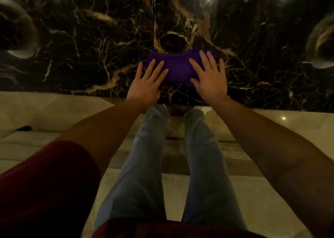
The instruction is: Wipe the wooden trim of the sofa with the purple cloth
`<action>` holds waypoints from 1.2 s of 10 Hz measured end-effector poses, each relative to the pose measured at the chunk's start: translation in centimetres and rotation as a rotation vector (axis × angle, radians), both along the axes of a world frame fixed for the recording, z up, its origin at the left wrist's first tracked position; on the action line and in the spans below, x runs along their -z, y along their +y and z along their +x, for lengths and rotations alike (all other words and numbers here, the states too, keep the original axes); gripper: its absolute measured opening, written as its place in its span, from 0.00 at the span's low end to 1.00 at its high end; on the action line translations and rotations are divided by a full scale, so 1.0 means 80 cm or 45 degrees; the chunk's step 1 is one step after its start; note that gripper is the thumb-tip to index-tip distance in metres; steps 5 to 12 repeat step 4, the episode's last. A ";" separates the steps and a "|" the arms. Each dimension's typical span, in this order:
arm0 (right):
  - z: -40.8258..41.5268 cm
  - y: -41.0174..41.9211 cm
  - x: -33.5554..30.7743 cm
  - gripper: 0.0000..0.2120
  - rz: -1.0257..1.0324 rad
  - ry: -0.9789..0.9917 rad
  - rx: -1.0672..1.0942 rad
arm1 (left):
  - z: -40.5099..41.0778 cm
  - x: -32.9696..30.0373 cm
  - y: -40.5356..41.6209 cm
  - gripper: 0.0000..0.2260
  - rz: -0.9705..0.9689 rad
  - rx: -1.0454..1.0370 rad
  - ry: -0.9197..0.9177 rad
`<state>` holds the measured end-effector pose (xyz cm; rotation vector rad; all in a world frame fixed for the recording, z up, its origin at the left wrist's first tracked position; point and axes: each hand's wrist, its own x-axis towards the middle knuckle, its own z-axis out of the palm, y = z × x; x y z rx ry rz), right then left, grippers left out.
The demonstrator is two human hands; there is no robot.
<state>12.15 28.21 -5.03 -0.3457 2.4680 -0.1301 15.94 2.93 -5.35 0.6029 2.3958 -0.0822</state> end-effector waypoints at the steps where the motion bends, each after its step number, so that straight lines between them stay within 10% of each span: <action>1: -0.007 0.002 -0.001 0.34 0.043 -0.013 0.064 | -0.006 0.005 -0.008 0.38 -0.063 0.067 -0.006; 4: -0.029 -0.007 -0.067 0.36 0.052 -0.130 0.464 | -0.024 -0.064 0.007 0.38 0.169 -0.078 0.083; 12: -0.029 -0.007 -0.067 0.36 0.052 -0.130 0.464 | -0.024 -0.064 0.007 0.38 0.169 -0.078 0.083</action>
